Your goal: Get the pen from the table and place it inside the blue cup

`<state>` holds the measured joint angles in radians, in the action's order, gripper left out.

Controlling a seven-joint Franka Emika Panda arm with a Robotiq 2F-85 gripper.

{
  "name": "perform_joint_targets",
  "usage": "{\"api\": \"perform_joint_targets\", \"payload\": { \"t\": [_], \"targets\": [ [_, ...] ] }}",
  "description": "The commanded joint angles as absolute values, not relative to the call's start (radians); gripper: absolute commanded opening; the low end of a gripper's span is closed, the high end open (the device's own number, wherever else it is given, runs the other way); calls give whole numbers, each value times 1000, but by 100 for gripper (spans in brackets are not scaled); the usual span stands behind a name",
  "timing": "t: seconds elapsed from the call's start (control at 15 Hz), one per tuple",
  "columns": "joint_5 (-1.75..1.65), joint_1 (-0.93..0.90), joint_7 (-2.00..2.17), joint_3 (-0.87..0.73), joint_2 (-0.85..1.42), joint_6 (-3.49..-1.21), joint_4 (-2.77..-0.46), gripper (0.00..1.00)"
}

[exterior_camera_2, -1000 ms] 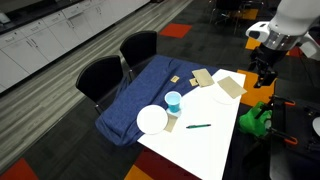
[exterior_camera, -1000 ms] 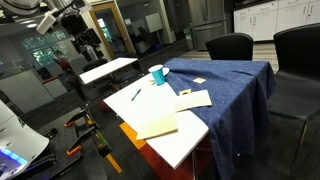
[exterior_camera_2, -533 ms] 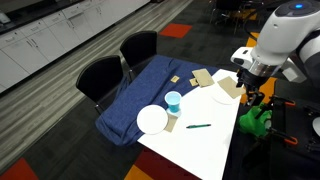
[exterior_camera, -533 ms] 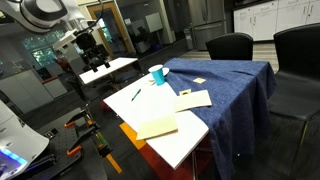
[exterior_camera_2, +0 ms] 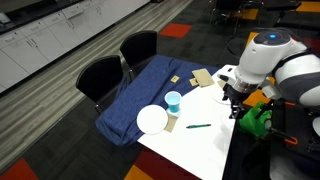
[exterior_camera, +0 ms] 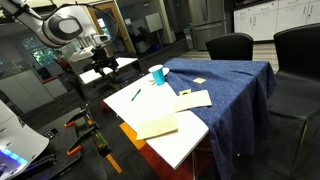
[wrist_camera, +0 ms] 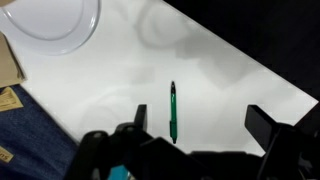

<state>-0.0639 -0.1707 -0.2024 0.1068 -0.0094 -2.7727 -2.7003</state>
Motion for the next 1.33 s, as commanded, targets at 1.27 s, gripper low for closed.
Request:
{"api": "perform_joint_targets", "payload": {
  "t": [1.27],
  "targets": [
    [-217, -181, -254, 89, 554, -3004, -2335, 90]
  ]
}}
